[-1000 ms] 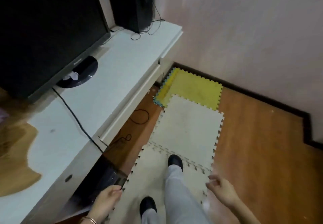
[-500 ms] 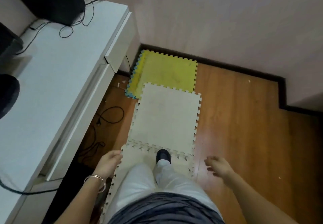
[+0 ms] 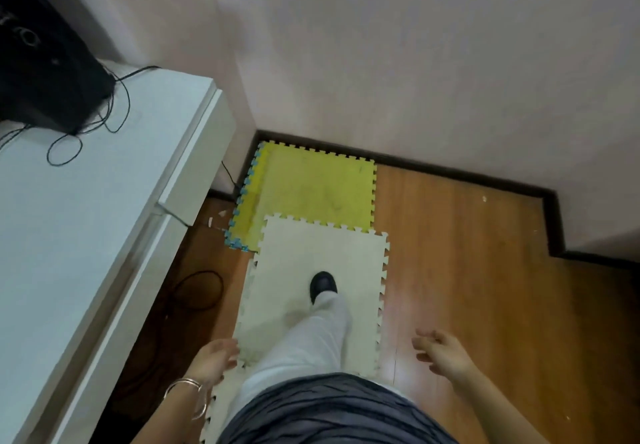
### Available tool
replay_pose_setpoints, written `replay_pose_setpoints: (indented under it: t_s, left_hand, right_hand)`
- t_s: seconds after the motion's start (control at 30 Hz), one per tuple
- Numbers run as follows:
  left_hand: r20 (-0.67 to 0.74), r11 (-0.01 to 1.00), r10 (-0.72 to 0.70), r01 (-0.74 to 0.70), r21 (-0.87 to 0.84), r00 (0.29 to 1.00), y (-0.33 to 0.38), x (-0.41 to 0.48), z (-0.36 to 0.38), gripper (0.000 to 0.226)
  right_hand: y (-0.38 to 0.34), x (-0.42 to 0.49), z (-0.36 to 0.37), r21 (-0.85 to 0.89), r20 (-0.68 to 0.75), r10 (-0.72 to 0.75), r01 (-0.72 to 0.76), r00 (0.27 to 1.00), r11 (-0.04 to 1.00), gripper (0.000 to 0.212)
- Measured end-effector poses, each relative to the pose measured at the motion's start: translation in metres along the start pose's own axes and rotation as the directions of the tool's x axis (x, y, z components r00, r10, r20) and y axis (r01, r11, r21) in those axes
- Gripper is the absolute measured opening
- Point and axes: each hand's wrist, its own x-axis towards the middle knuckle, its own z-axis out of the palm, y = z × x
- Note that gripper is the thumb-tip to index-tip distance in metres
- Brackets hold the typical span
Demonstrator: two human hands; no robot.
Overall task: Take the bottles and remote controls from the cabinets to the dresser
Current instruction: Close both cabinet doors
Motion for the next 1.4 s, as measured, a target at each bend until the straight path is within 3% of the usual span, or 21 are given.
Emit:
replay_pose_setpoints:
  t_s: [0.1,0.17,0.33,0.47,0.63,0.8,0.87,1.1,1.23,1.4]
  left_hand:
    - [-0.01,0.997,-0.036,0.035,-0.074,0.999,0.053,0.032,0.009,0.029]
    - [-0.028,0.996,-0.023,0.02,-0.093,0.999,0.096,0.048,0.017,0.029]
    - [-0.034,0.985,0.133,-0.136,-0.111,0.991,0.205,0.065,0.031,0.031]
    - [-0.082,0.967,0.193,-0.203,-0.152,0.978,0.256,0.07,0.029,0.032]
    - [-0.186,0.957,-0.007,-0.047,-0.286,0.983,0.26,0.089,0.03,0.029]
    - [-0.26,0.843,-0.266,0.094,-0.529,0.928,0.277,0.103,0.056,0.03]
    - [-0.257,0.786,-0.342,0.126,-0.605,0.904,0.301,0.101,0.076,0.032]
    - [-0.28,0.687,-0.363,0.052,-0.725,0.889,0.37,0.097,0.1,0.032]
    - [-0.325,0.614,-0.404,-0.01,-0.789,0.855,0.383,0.097,0.087,0.032]
    - [-0.313,0.51,-0.459,-0.042,-0.859,0.831,0.378,0.094,0.094,0.028]
  right_hand:
    - [-0.043,0.032,-0.021,-0.053,0.018,0.103,-0.102,0.995,0.993,0.037]
    - [-0.08,0.051,-0.039,-0.119,0.003,0.096,-0.095,0.995,0.988,0.036]
    - [-0.191,0.09,-0.064,-0.103,-0.046,-0.072,0.067,0.996,0.992,0.02]
    - [-0.286,0.12,-0.058,-0.124,0.033,-0.176,0.179,0.984,0.976,0.023]
    - [-0.376,0.174,-0.052,-0.25,0.134,-0.216,0.244,0.967,0.937,0.022]
    - [-0.465,0.242,-0.068,-0.463,0.285,-0.074,0.205,0.956,0.862,0.017]
    - [-0.508,0.266,-0.077,-0.531,0.315,-0.08,0.245,0.946,0.811,0.02]
    - [-0.639,0.284,-0.07,-0.608,0.357,-0.237,0.417,0.904,0.676,0.009]
    - [-0.682,0.27,-0.032,-0.565,0.449,-0.229,0.473,0.864,0.676,0.01]
    - [-0.7,0.256,0.029,-0.619,0.541,-0.164,0.522,0.825,0.587,0.017]
